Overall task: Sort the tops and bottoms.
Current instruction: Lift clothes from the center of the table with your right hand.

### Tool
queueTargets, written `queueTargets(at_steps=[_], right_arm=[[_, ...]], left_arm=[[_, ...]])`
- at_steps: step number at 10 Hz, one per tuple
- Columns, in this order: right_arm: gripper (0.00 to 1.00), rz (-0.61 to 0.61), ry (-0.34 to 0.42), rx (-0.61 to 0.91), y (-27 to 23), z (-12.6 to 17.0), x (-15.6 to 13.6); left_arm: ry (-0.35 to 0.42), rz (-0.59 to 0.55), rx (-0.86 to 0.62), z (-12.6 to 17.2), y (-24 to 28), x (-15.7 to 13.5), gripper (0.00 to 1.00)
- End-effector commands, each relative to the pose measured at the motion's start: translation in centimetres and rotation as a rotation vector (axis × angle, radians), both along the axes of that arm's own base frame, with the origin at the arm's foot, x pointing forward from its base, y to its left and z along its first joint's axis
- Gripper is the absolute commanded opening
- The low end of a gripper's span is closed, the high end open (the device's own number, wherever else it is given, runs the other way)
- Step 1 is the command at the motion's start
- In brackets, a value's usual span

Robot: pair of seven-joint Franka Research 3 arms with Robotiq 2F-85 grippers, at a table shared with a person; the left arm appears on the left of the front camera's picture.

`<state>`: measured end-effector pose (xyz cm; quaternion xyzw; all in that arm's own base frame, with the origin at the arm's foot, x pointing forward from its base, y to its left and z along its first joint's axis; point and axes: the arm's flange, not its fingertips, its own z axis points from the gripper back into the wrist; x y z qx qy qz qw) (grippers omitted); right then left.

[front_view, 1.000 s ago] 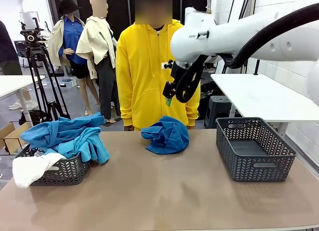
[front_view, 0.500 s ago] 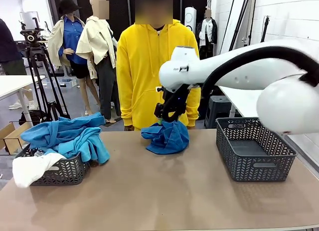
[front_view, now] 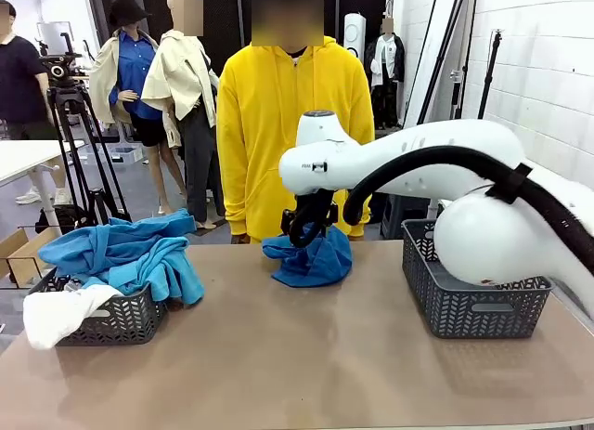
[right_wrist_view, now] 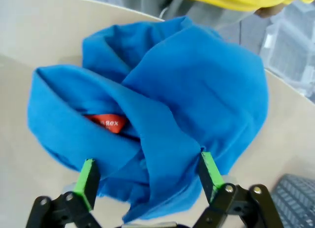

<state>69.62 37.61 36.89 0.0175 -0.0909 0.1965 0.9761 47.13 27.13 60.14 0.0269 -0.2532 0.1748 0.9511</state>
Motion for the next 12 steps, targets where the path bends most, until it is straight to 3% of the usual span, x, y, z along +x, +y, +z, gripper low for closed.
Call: queueTargets(at_steps=[1,5,6,10,11,12], right_arm=[[1.0,-0.066,-0.038,-0.007,1.1,-1.2,2.2],[1.0,-0.095,0.061,-0.028,1.6,-4.7,2.7],[0.87,-0.098,0.059,-0.034,1.7,-4.7,2.7],[0.13,-0.1,0.05,-0.039,1.7,-4.0,1.9],[0.0,-0.099,0.051,-0.042,1.6,-3.9,1.7],[0.0,-0.102,0.052,-0.05,1.6,-3.7,1.7]], left_arm=[[0.003,-0.001,0.008,0.1,0.0,-0.1,1.0],[0.003,-0.001,0.008,0.1,0.0,-0.1,1.0],[0.003,-0.001,0.008,0.1,0.0,-0.1,1.0],[0.003,-0.001,0.008,0.1,0.0,-0.1,1.0],[0.003,-0.001,0.008,0.1,0.0,-0.1,1.0],[0.003,-0.001,0.008,0.1,0.0,-0.1,1.0]])
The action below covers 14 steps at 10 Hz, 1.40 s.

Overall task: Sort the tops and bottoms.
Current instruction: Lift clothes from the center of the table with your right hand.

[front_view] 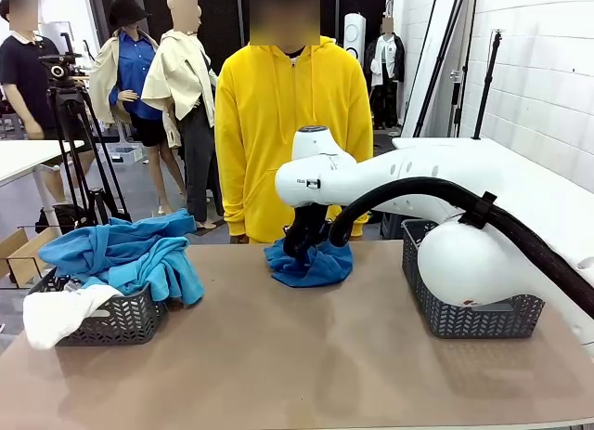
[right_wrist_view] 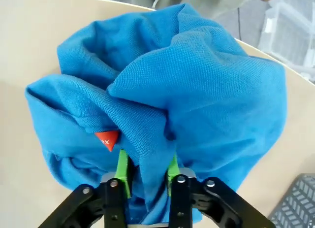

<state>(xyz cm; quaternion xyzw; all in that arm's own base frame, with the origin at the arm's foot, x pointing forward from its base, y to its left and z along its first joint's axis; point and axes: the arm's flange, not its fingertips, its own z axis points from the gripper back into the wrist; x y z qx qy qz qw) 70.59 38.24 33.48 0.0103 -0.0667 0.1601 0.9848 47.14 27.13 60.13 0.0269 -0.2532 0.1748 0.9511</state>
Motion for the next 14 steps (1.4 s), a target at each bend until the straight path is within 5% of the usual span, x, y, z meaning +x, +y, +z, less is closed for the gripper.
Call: queueTargets(at_steps=[1,7,14], right_arm=[[0.0,-0.025,0.014,-0.038,1.1,-0.3,0.7],[0.0,-0.002,0.03,-0.037,1.0,3.5,-0.8],[0.0,0.327,0.043,-0.046,-2.5,23.4,-11.1]], left_arm=[[0.003,-0.001,0.008,0.1,0.0,-0.1,1.0],[0.003,-0.001,0.008,0.1,0.0,-0.1,1.0],[0.003,-0.001,0.008,0.1,0.0,-0.1,1.0]])
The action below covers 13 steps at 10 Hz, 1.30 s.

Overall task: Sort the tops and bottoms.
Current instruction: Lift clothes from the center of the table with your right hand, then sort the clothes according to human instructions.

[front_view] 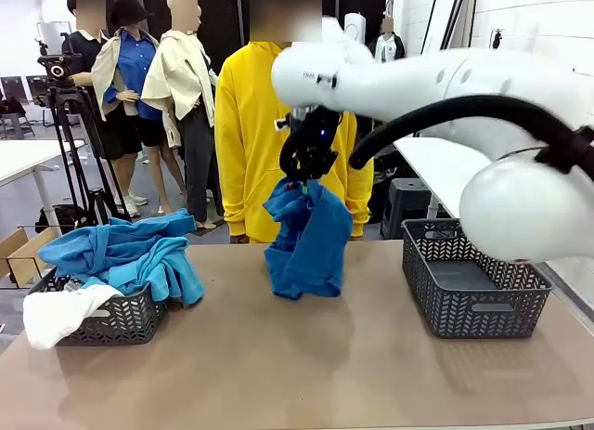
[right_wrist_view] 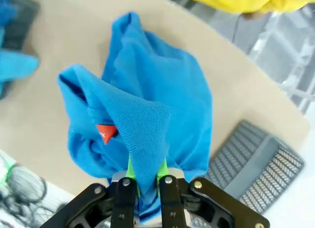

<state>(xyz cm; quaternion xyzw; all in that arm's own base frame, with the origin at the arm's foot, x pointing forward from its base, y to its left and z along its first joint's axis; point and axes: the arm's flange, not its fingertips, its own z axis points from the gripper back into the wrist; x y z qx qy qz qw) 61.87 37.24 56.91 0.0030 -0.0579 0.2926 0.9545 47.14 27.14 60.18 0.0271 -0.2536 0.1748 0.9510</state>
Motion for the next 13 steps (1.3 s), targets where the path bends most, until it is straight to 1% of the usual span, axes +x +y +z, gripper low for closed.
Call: queueTargets(at_steps=[1,2,3,4,5,6,7,8,10,12,13], right_arm=[[0.0,0.123,0.056,-0.007,-1.6,2.6,-4.4],[0.0,0.118,0.031,-0.012,-1.5,4.1,-6.1],[0.0,0.139,-0.023,-0.02,-1.5,5.9,-8.3],[0.0,0.17,-0.057,-0.009,-1.3,8.3,-10.2],[0.0,0.19,-0.101,-0.004,-1.0,11.0,-11.3],[0.0,0.175,-0.156,0.006,-0.6,14.6,-12.3],[0.0,0.174,-0.161,0.017,-0.1,17.3,-12.6],[0.0,0.187,-0.148,0.012,0.4,19.5,-12.8],[0.0,0.204,-0.138,0.019,0.9,22.7,-13.7],[0.0,0.215,-0.132,0.05,0.6,24.2,-13.9],[0.0,0.238,-0.124,0.063,0.5,24.4,-13.7]], left_arm=[[0.004,-0.001,0.008,0.0,0.0,-0.1,1.0],[0.004,-0.001,0.008,0.0,0.0,-0.1,1.0],[0.004,-0.001,0.008,0.0,0.0,-0.1,1.0],[0.004,-0.001,0.008,0.0,0.0,-0.1,1.0],[0.004,-0.001,0.008,0.0,0.0,-0.1,1.0],[0.004,-0.001,0.008,0.0,0.0,-0.1,1.0],[0.004,-0.001,0.008,0.0,0.0,-0.1,1.0],[0.004,-0.001,0.008,0.0,0.0,-0.1,1.0],[0.004,-0.001,0.008,0.0,0.0,-0.1,1.0],[0.004,-0.001,0.008,0.0,0.0,-0.1,1.0],[0.004,-0.001,0.008,0.0,0.0,-0.1,1.0]])
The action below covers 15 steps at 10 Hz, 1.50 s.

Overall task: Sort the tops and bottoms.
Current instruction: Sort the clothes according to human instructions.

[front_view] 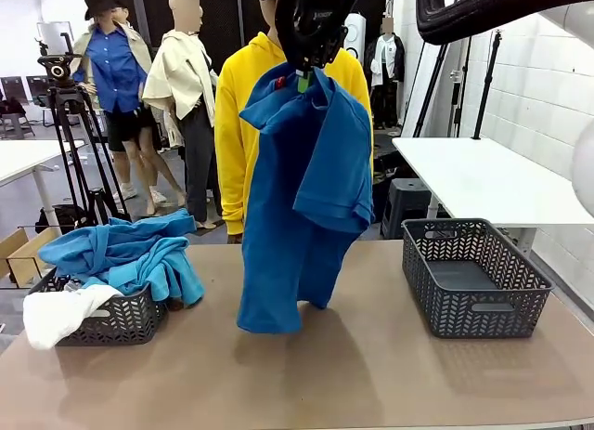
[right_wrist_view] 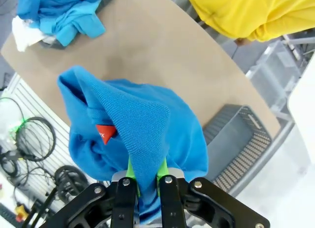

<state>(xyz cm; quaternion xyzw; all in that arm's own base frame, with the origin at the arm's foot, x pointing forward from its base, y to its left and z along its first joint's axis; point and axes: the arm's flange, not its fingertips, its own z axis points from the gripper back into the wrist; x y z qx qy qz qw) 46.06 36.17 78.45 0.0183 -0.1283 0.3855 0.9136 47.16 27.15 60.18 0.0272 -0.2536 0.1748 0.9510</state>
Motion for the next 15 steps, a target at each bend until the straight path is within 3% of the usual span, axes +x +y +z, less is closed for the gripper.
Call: queueTargets(at_steps=[1,15], right_arm=[[0.0,-0.007,0.0,-0.005,0.11,-0.29,-0.1],[0.0,-0.007,0.0,-0.005,0.11,-0.29,-0.1]], left_arm=[[0.004,-0.001,0.008,0.04,-0.03,-0.14,1.0],[0.004,-0.001,0.008,0.04,-0.03,-0.14,1.0]])
